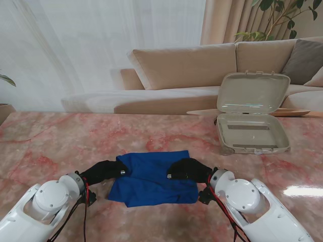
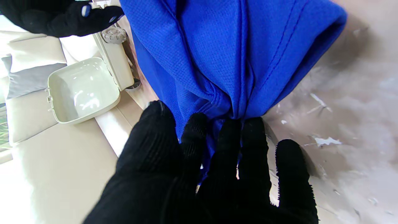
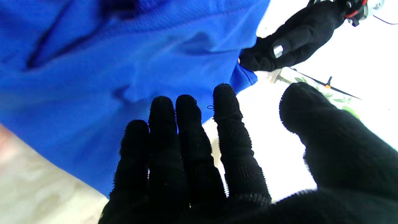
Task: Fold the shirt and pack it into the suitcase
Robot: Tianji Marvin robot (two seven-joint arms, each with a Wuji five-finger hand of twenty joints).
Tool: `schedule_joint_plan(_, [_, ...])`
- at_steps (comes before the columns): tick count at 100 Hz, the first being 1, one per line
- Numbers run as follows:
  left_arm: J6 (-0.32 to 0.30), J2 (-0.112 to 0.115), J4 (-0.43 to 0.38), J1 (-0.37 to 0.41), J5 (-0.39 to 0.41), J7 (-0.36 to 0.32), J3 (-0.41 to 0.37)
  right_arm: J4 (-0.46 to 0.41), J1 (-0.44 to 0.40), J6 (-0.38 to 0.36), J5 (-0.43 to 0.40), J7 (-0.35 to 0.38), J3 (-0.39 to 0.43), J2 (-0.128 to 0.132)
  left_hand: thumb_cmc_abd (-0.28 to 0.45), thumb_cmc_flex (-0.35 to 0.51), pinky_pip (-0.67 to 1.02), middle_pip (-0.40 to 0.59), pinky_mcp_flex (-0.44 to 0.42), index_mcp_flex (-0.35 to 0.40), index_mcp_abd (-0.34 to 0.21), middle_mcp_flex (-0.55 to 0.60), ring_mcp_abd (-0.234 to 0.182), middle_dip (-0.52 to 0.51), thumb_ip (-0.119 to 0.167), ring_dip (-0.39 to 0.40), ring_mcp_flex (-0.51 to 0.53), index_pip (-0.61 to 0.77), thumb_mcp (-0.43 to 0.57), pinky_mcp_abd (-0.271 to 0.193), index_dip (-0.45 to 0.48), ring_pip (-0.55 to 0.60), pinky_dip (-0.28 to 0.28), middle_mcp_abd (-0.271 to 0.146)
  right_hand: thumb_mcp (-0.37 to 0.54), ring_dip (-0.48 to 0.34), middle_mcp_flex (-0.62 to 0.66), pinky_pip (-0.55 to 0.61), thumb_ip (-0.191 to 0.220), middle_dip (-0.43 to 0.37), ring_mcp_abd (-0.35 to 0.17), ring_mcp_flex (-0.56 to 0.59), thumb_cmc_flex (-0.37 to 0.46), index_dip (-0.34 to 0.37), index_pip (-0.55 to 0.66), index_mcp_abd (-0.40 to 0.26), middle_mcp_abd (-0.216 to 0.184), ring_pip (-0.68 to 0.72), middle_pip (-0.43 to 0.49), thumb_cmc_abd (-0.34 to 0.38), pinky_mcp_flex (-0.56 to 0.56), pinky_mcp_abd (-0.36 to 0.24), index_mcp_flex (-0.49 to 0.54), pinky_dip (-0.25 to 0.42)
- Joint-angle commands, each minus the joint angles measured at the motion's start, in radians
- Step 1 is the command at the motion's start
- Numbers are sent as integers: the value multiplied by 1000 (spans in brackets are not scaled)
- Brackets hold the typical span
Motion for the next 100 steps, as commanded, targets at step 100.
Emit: schedule_joint_plan(100, [8,-7,-91,103,60,39,-68,6,79,315,-433,135,28,41,25,34,-155,-14,19,9,-15,-1,190,-5,-2,-74,-11,-22,-28,177,8,-111,-47,14,-293,353,-19,189,34,390,102,-21,-141,73,-19,7,70,535,278,155,727,-370,16,467])
